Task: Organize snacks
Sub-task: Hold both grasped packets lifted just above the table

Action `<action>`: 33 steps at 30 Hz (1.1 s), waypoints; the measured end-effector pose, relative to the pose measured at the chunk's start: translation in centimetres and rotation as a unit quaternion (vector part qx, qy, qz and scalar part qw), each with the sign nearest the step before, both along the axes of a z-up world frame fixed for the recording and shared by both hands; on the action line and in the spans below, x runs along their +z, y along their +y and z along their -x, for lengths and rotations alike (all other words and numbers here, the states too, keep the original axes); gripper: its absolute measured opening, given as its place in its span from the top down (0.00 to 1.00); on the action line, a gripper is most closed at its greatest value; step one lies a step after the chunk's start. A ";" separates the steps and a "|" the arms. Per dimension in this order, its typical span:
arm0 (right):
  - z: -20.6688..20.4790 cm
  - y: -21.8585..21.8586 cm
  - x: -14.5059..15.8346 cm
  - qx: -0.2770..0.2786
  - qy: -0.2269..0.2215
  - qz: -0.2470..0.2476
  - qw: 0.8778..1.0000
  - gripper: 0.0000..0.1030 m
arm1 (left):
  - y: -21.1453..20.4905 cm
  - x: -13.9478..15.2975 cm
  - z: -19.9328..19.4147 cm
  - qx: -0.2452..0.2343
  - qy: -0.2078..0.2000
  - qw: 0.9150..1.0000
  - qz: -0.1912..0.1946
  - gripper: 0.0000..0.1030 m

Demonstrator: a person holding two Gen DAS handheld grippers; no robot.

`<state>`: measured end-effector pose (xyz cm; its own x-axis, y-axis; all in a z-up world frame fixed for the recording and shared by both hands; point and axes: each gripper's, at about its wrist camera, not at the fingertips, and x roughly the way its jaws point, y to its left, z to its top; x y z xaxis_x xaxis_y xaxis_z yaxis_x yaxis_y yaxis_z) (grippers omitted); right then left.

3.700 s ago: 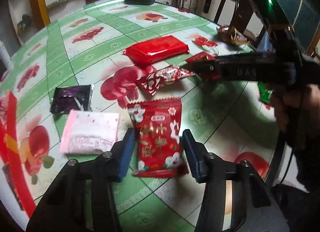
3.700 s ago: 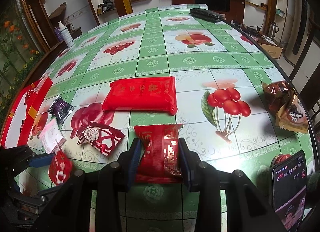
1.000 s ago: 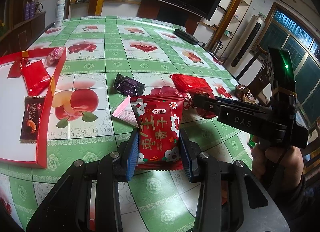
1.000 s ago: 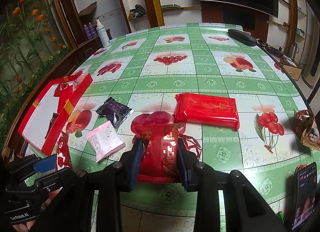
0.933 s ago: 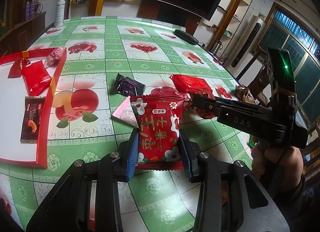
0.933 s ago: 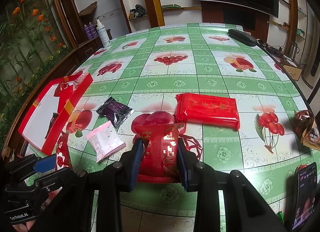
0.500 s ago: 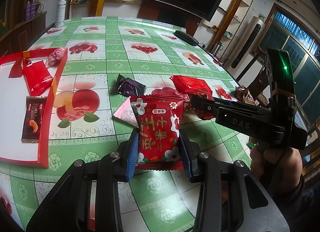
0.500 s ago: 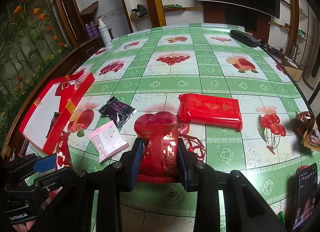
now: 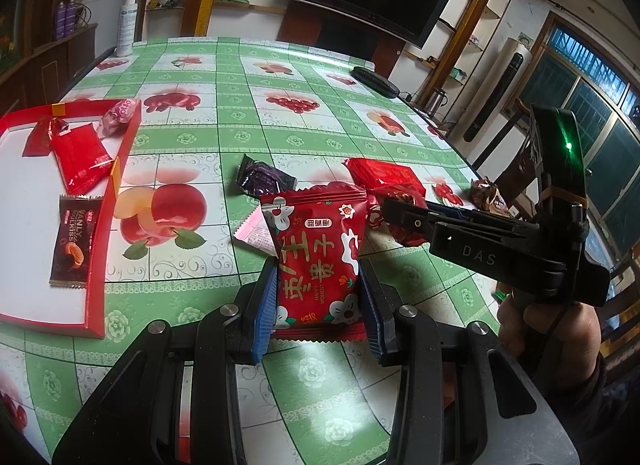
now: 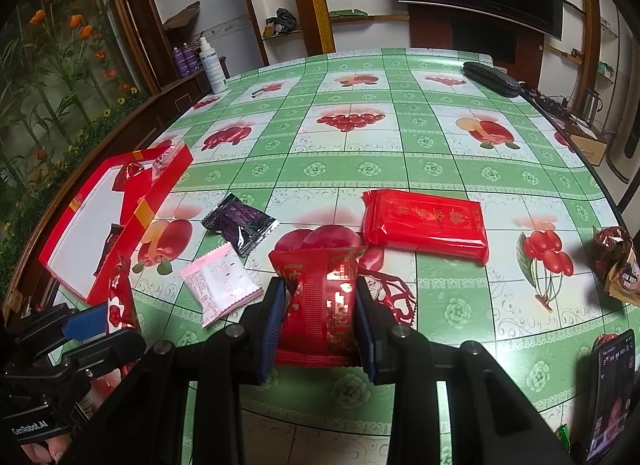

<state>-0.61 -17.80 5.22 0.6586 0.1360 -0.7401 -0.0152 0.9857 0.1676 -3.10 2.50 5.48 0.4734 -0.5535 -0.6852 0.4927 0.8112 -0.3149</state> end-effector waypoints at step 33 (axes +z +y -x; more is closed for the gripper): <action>-0.4 1.3 0.5 0.021 -0.005 0.006 1.000 0.65 | 3.0 1.5 -1.2 0.041 -0.012 0.999 0.017 0.64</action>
<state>-0.26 -16.46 5.74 0.6594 0.1544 -0.7358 -0.0580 0.9862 0.1550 -1.92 5.50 6.94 0.5343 -0.5349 -0.6546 0.4332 0.8382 -0.3313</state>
